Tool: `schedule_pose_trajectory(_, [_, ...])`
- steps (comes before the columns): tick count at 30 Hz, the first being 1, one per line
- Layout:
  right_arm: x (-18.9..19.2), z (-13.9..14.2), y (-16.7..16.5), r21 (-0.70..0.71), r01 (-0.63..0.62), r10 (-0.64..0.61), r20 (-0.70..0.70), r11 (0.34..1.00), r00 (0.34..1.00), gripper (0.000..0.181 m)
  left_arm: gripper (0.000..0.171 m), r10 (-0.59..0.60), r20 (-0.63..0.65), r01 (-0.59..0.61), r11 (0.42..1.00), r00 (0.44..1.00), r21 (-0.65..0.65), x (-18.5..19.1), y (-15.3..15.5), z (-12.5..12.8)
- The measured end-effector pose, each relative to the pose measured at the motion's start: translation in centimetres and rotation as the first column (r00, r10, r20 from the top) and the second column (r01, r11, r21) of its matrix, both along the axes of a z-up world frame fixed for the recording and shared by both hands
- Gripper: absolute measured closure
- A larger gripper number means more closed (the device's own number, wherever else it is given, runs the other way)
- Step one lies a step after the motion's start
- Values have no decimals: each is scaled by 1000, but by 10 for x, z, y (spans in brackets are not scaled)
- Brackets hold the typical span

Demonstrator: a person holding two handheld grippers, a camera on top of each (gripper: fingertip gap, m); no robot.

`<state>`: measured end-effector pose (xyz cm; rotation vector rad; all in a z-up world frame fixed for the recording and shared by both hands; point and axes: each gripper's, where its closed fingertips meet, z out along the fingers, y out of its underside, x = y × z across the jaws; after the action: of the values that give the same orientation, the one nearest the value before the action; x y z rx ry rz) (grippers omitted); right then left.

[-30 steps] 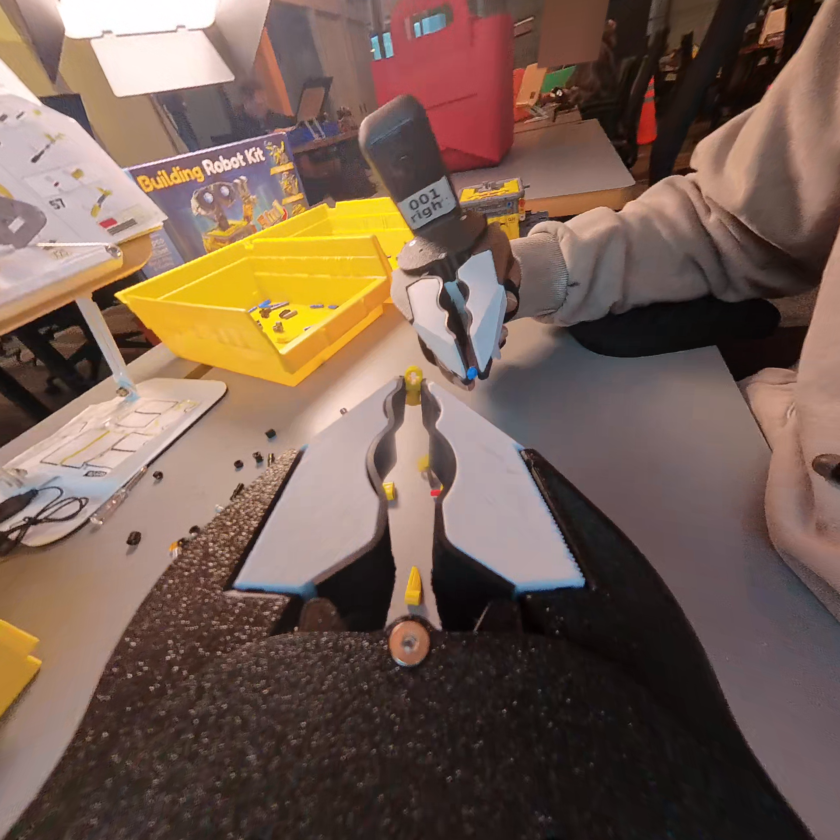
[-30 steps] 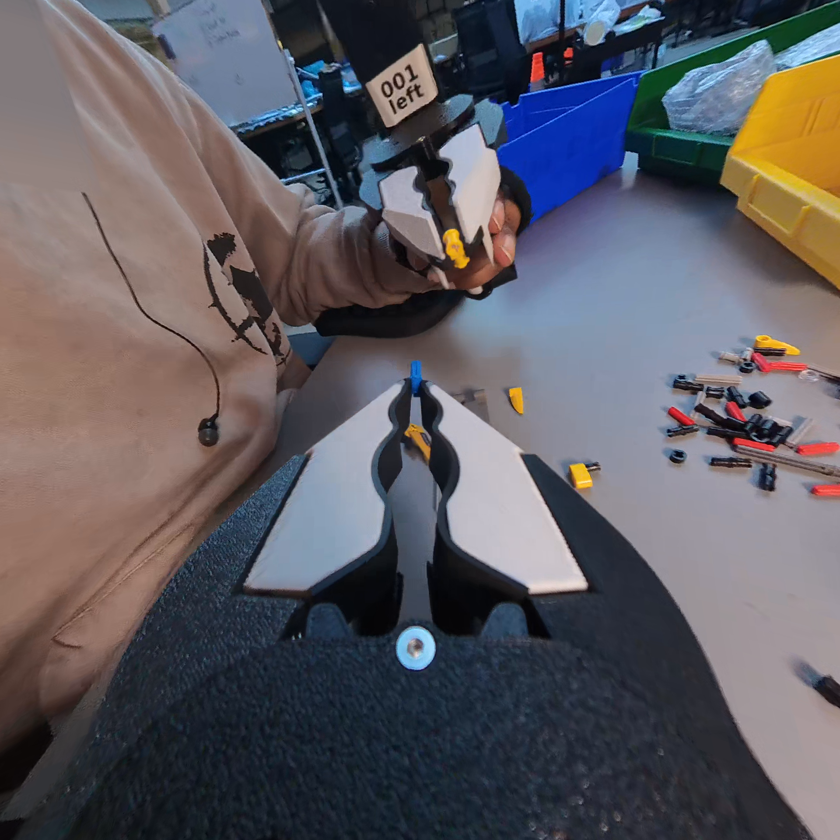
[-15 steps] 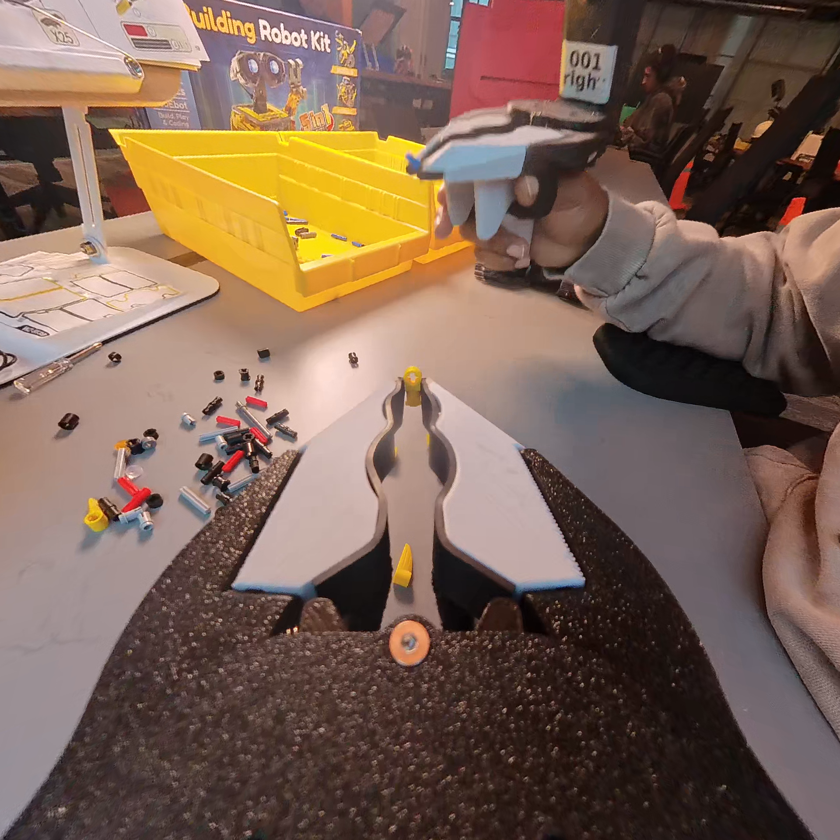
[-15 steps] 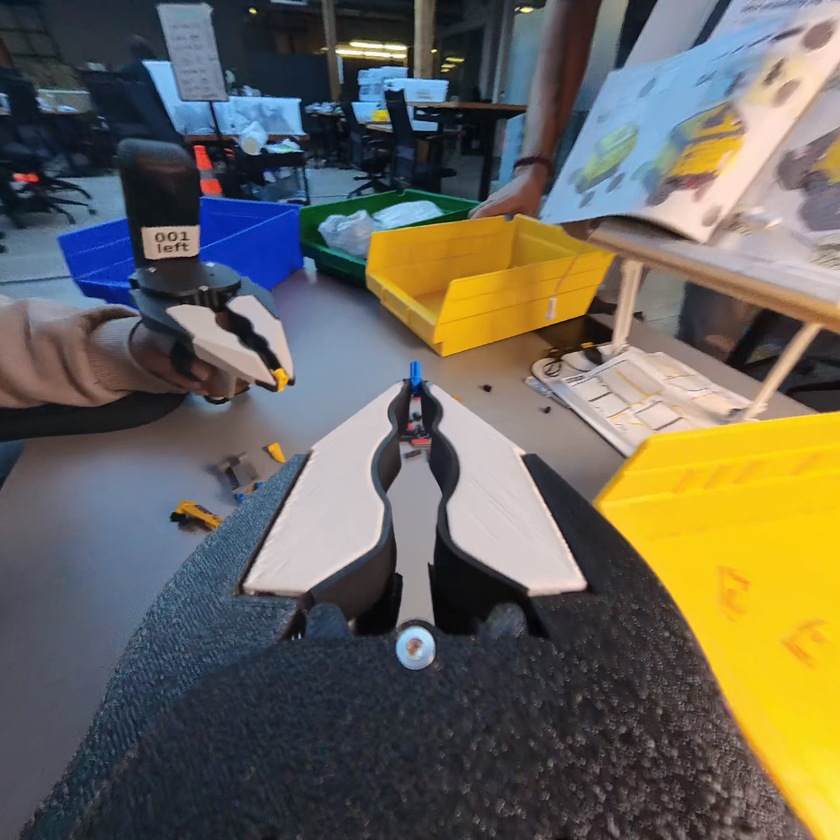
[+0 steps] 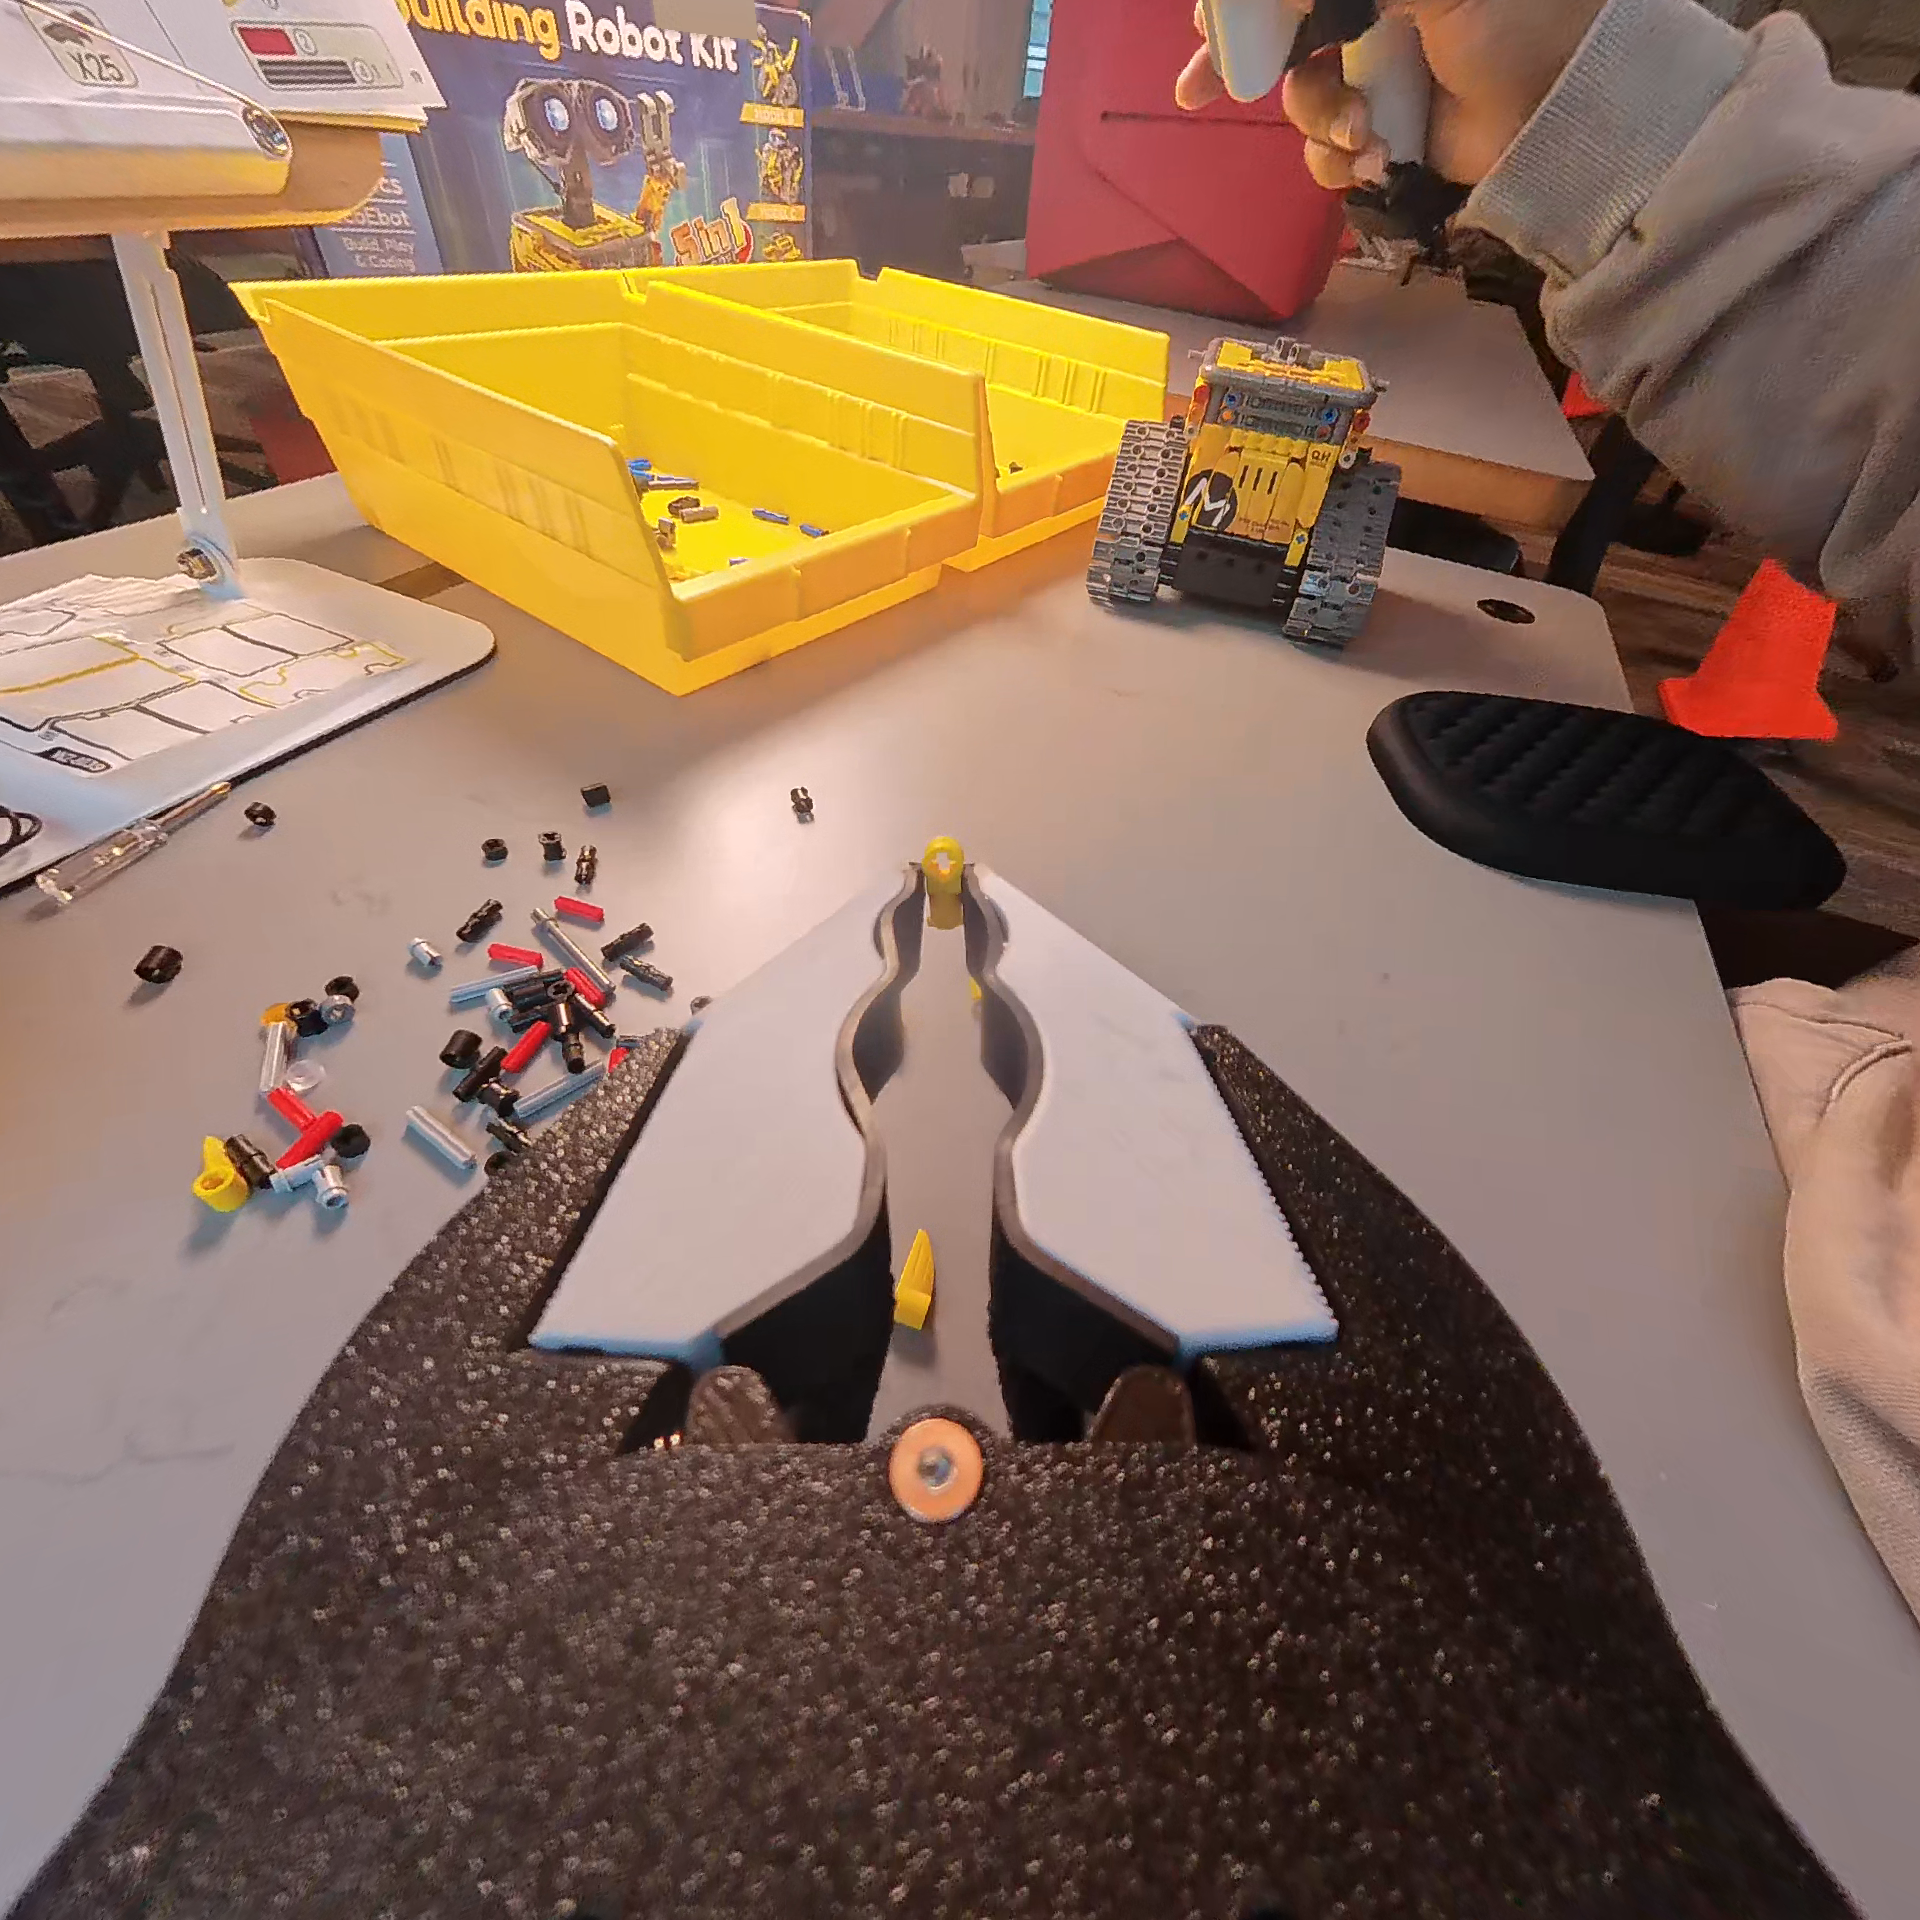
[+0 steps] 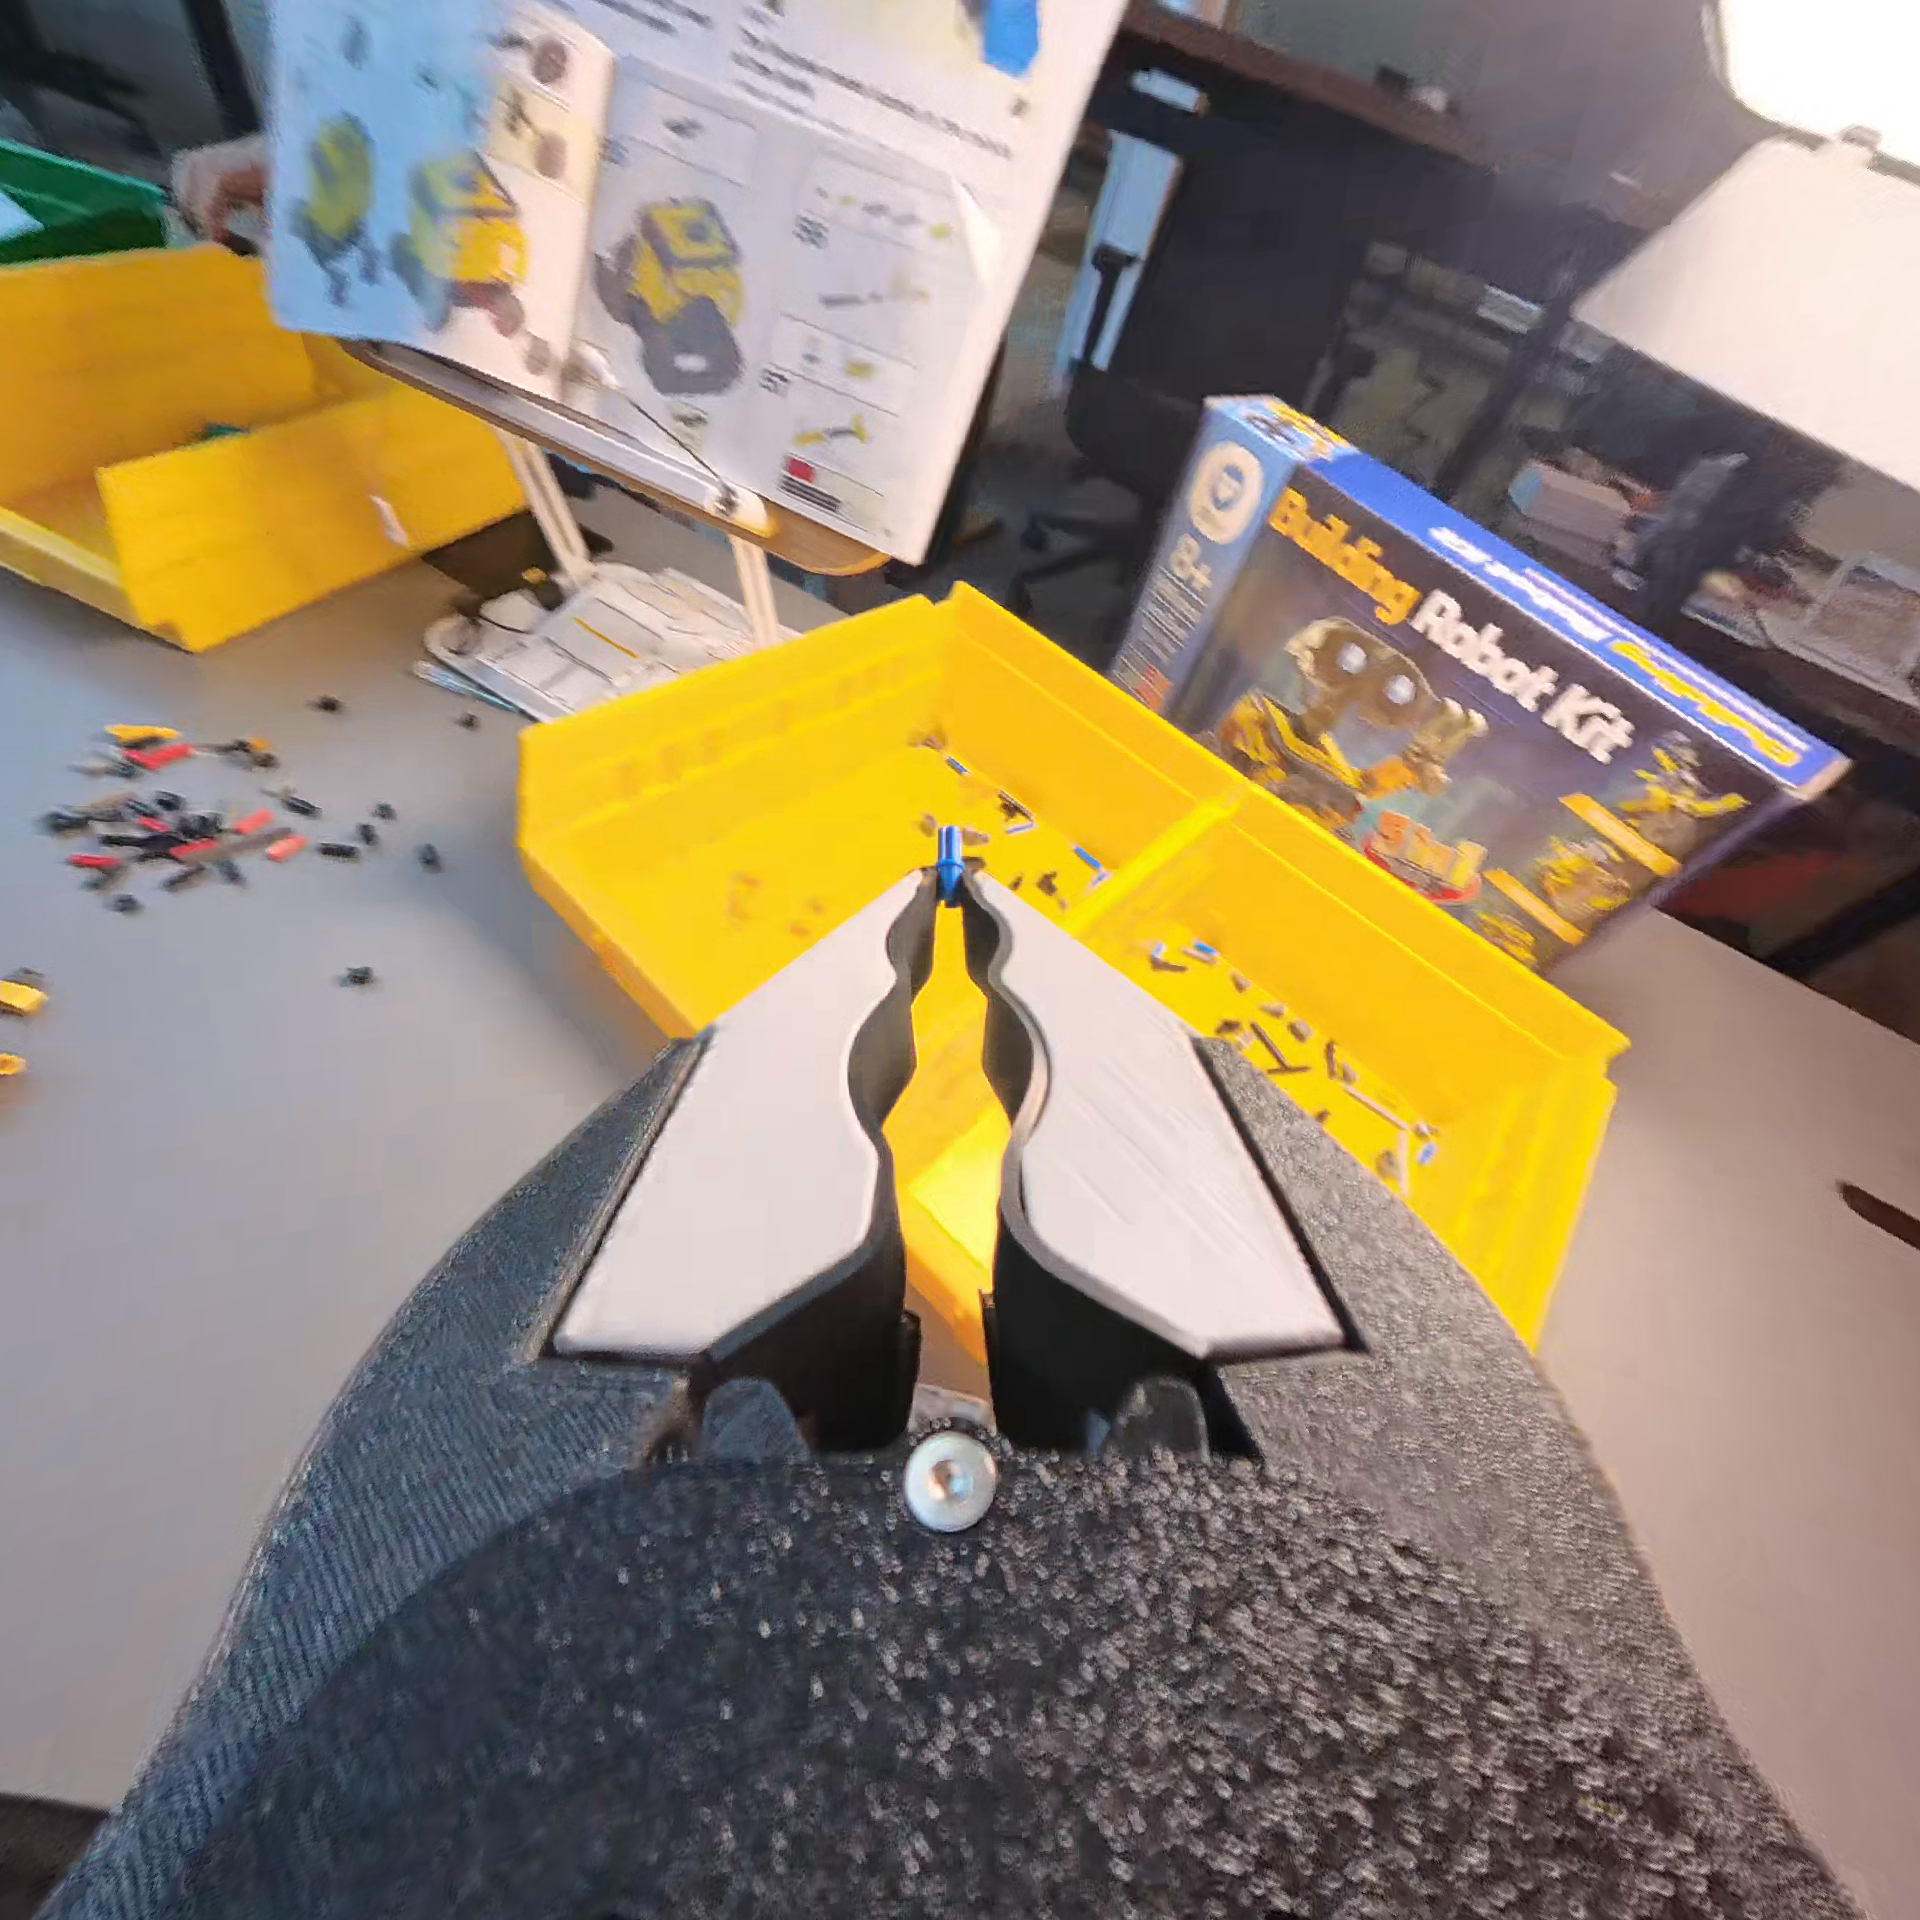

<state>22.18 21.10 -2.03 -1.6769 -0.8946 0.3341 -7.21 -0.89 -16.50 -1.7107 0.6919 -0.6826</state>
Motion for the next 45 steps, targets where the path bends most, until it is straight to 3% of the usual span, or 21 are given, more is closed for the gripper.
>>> schedule_pose_trajectory(4, [55, -16, 41, -51, 120, -116, 72, 992, 991, 179, 165, -1, -15, 1, 1000, 1000, -4, 1, 0, -3])
schedule_pose_trajectory(10, [98, -66, 92, -191, 200, -162, 197, 961, 967, 178, 165, 0, -23, 0, 1000, 1000, -14, 2, 1, -8])
schedule_pose_trajectory(15, [98, -115, 115, -286, 188, -82, 344, 940, 936, 178, 165, 8, -27, -9, 999, 1000, -32, 0, 5, -13])
schedule_pose_trajectory(21, [90, -165, 128, -345, 225, 6, 558, 911, 830, 177, 165, 9, -23, -10, 999, 1000, -36, 0, 6, -13])
schedule_pose_trajectory(25, [83, -167, 133, -333, 228, 9, 581, 915, 814, 164, 165, 2, -21, -3, 999, 1000, -46, 0, 6, -14])
schedule_pose_trajectory(29, [64, -139, 128, -271, 177, -19, 500, 946, 866, 155, 165, -7, -23, 6, 999, 1000, -42, 2, 5, -14])
schedule_pose_trajectory(33, [6, -81, 84, -146, -9, 55, 318, 989, 947, 150, 165, -12, -58, 11, 1000, 998, -12, 5, 3, -14])
schedule_pose_trajectory(37, [-71, -46, -6, -111, -277, 291, 146, 955, 945, 162, 165, -27, -116, 32, 999, 993, 43, 11, -1, -14])
schedule_pose_trajectory(41, [-144, -59, -99, -151, -513, 516, -19, 845, 856, 163, 165, -19, -201, 43, 992, 979, 118, 16, -3, -15])
schedule_pose_trajectory(45, [-209, -102, -179, -294, -662, 595, -292, 689, 749, 162, 165, 35, -379, 70, 963, 925, 259, 21, -7, -18])
